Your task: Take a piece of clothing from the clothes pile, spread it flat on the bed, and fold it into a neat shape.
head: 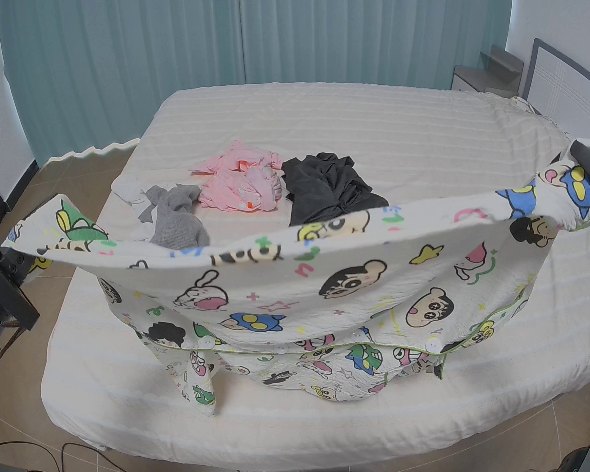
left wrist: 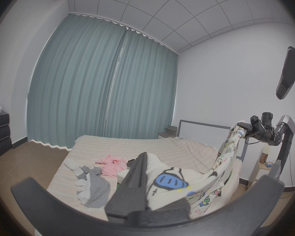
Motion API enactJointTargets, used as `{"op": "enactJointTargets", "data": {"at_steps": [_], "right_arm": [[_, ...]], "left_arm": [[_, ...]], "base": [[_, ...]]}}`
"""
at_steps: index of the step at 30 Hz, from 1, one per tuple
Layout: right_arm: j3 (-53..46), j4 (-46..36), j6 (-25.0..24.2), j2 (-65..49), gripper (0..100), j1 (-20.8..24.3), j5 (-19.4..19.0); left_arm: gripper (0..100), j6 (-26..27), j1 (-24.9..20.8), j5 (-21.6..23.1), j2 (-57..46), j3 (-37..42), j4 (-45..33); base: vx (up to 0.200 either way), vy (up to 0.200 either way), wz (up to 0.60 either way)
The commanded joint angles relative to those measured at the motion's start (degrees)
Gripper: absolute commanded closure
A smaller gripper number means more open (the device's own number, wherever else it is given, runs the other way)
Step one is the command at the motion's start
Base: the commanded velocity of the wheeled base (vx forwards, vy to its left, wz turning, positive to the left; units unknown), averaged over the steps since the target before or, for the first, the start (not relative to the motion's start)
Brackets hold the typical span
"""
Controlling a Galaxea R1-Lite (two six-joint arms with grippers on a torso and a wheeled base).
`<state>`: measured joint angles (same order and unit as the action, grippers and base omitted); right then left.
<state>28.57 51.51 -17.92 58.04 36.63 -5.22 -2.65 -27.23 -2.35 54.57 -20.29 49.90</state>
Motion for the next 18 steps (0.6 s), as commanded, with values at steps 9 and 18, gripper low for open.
{"op": "enactJointTargets", "data": {"at_steps": [9, 18], "right_arm": [[0.0, 0.0, 0.0, -0.1, 100, 0.1, 0.0], [0.0, 0.0, 0.1, -0.1, 100, 0.0, -0.1]], "left_arm": [[100, 0.0, 0.0, 0.0, 0.1, 0.3, 0.0], [100, 0.0, 0.0, 0.0, 0.0, 0.3, 0.0]], "base": [[0.0, -0.2, 0.0], [0.0, -0.2, 0.0]]}}
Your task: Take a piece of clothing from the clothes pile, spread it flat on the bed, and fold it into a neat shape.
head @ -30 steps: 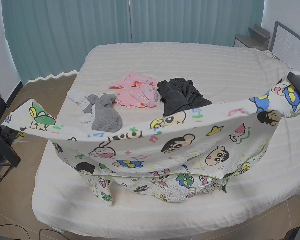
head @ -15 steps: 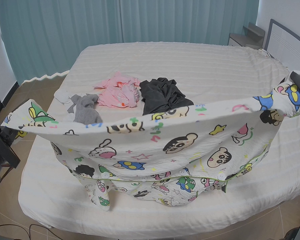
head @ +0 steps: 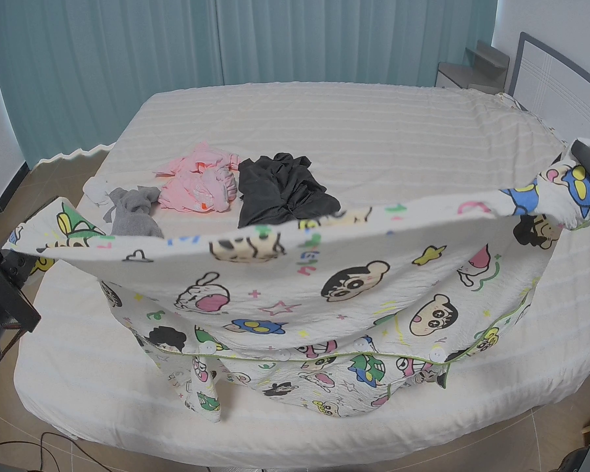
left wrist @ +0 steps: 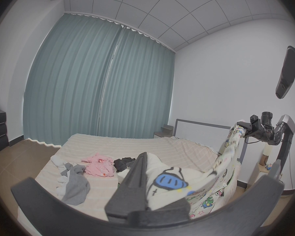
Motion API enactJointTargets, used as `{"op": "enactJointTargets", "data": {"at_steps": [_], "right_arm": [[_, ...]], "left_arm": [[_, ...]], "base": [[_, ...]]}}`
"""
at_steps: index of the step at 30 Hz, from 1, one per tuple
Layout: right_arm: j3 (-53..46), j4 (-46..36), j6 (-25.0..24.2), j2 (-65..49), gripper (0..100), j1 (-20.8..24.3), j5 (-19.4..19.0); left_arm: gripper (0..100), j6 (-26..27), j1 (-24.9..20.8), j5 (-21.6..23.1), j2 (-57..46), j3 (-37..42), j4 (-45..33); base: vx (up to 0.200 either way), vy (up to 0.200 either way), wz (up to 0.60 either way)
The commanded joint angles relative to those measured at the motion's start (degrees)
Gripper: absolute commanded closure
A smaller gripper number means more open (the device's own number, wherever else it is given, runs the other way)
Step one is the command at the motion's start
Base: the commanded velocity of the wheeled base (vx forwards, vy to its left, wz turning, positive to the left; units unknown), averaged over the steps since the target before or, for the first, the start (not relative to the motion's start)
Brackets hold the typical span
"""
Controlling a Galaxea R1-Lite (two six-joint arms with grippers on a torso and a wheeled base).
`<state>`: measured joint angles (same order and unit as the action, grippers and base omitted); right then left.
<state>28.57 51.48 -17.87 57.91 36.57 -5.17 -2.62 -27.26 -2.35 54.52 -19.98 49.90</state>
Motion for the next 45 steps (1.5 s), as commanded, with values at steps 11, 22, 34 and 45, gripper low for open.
{"op": "enactJointTargets", "data": {"at_steps": [11, 22, 34, 45], "right_arm": [[0.0, 0.0, 0.0, 0.0, 100, 0.1, 0.0], [0.0, 0.0, -0.1, 0.0, 100, 0.1, 0.0], [0.0, 0.0, 0.0, -0.1, 100, 0.1, 0.0], [0.0, 0.0, 0.1, -0.2, 100, 0.1, 0.0]], "left_arm": [[100, -0.1, 0.0, -0.1, 0.1, 0.0, 0.0], [100, -0.1, 0.0, -0.1, 0.1, 0.1, 0.0], [100, -0.1, 0.0, 0.0, 0.2, 0.2, 0.0], [100, -0.1, 0.0, 0.0, 0.2, 0.6, 0.0]], "base": [[0.0, -0.2, 0.0], [0.0, -0.2, 0.0], [0.0, -0.2, 0.0], [0.0, -0.2, 0.0]]}}
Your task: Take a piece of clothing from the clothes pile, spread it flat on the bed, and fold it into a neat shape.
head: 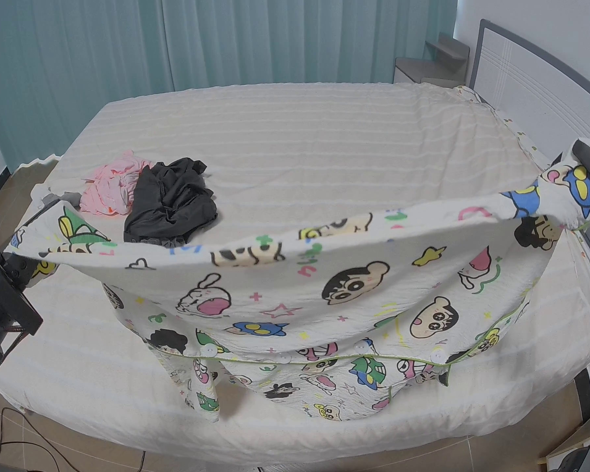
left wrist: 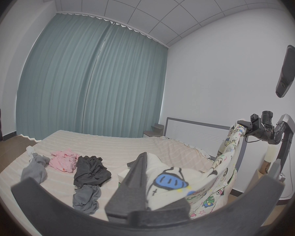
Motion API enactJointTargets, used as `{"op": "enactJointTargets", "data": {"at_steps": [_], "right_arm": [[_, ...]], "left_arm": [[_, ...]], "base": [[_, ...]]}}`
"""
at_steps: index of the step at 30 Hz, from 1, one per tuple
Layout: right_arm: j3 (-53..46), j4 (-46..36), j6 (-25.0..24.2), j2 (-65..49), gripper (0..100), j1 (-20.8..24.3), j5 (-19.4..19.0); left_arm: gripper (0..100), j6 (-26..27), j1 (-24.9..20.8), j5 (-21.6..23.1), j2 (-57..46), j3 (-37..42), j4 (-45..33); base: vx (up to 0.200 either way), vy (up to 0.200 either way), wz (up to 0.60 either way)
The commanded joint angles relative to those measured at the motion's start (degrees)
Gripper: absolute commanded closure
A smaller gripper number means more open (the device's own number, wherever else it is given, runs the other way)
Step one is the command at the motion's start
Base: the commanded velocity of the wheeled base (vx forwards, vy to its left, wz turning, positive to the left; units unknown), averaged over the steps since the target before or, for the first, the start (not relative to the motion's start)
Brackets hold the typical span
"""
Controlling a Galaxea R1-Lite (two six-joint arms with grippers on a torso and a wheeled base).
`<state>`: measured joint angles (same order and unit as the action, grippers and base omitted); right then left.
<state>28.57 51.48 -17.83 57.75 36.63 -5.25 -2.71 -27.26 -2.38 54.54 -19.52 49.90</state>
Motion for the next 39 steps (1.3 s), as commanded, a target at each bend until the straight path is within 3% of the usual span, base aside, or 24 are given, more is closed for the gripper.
{"op": "enactJointTargets", "data": {"at_steps": [1, 19, 31, 39], "right_arm": [[0.0, 0.0, 0.1, -0.1, 100, 0.0, 0.1], [0.0, 0.0, 0.4, -0.4, 100, 0.0, 0.1], [0.0, 0.0, 0.3, -0.4, 100, 0.0, 0.1], [0.0, 0.0, 0.4, -0.4, 100, 0.0, 0.1]], "left_arm": [[100, 0.0, 0.0, -0.1, 0.1, 0.1, 0.0], [100, 0.0, 0.0, -0.1, 0.1, 0.0, 0.0], [100, 0.0, 0.0, -0.1, 0.1, 0.1, 0.0], [100, 0.0, 0.0, 0.0, 0.0, 0.0, 0.0]], "base": [[0.0, -0.2, 0.0], [0.0, -0.2, 0.0], [0.0, 0.0, 0.0], [-0.2, 0.0, 0.0]]}}
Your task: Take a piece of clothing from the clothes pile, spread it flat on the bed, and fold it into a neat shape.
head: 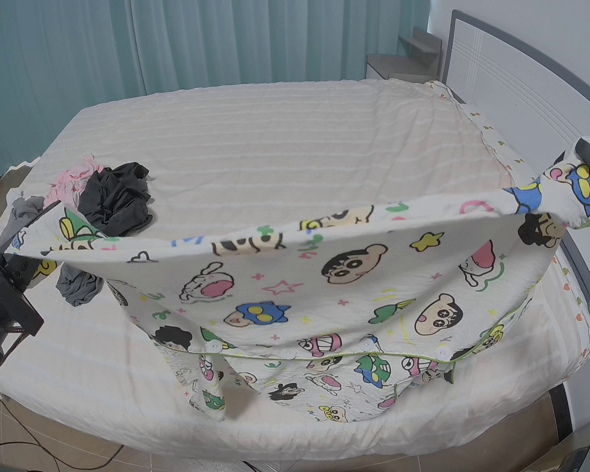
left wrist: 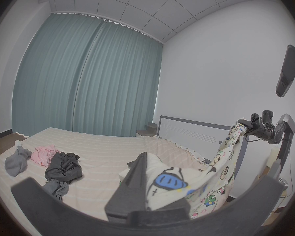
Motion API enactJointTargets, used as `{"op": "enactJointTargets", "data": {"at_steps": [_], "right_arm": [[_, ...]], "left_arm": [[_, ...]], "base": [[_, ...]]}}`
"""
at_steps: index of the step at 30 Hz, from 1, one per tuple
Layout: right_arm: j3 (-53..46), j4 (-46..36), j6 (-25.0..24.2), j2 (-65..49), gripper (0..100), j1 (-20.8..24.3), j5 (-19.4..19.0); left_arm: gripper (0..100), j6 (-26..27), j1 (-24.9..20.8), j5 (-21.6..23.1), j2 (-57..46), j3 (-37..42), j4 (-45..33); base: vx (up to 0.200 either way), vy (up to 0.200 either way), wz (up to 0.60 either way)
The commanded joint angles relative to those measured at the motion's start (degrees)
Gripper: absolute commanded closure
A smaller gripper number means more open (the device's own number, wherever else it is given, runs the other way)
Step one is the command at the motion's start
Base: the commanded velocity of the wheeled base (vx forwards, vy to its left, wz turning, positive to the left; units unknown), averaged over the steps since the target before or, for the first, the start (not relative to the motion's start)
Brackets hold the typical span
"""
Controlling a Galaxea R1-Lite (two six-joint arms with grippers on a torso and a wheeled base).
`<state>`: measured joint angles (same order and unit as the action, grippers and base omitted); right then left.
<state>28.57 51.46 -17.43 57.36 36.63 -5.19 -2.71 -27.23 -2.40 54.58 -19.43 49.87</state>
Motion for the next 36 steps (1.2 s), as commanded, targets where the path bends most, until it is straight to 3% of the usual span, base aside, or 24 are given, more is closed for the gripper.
{"op": "enactJointTargets", "data": {"at_steps": [1, 10, 20, 36], "right_arm": [[0.0, 0.0, 0.0, 0.0, 100, 0.0, 0.0], [0.0, -0.1, 0.9, -2.6, 100, 0.0, -0.1], [0.4, -0.3, 3.9, -3.0, 100, 0.0, -2.6], [0.9, -0.5, 4.7, -3.9, 100, 0.0, -2.5]], "left_arm": [[100, 0.0, 0.0, -0.1, -0.1, -0.1, 0.1], [100, 0.2, 0.0, 0.0, -2.9, -0.7, 0.1], [100, 0.2, 0.0, 0.0, -3.8, -1.1, 0.2], [100, 0.1, 0.0, 0.0, -5.7, -2.2, 0.2]], "base": [[-0.2, 0.0, 0.0], [-0.2, 0.0, 0.0], [0.0, 0.0, 0.0], [0.0, 0.0, 0.0]]}}
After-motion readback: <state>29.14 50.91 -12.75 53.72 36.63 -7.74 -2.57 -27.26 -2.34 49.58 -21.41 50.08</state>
